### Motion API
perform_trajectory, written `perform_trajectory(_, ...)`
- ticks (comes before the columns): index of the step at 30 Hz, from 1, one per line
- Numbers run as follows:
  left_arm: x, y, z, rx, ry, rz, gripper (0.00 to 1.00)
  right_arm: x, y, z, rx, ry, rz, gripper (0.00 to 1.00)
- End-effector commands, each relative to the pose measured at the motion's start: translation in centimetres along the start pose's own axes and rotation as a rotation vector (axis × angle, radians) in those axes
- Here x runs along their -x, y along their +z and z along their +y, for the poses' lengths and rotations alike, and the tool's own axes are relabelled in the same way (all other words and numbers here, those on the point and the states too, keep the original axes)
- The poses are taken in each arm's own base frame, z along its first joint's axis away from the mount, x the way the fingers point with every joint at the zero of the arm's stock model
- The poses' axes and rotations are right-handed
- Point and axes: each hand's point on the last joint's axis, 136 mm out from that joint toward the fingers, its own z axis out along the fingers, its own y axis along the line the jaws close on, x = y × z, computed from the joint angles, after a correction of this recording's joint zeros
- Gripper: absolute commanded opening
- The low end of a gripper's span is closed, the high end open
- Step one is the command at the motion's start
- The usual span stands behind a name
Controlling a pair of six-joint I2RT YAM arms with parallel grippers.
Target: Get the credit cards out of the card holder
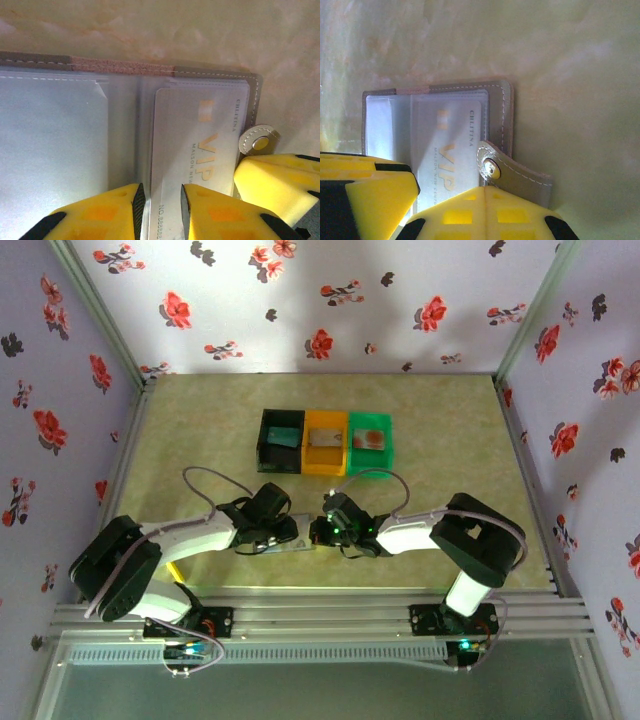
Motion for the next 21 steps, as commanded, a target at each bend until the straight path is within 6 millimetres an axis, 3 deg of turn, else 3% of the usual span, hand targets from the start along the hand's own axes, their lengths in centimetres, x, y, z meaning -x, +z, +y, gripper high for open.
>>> perform_trajectory(1, 0.24, -0.02, -0.28, 0.005, 0.028, -0.017, 0.3, -1.13, 0.44, -2.36, -0.067, 0.012, 0.032, 0.03)
perform_trajectory(21, 0.8, -0.45, -0.48, -0.029, 0.018, -0.065, 0.25, -1.35, 0.74, -2.57, -0.061, 0.022, 0.037, 0.02)
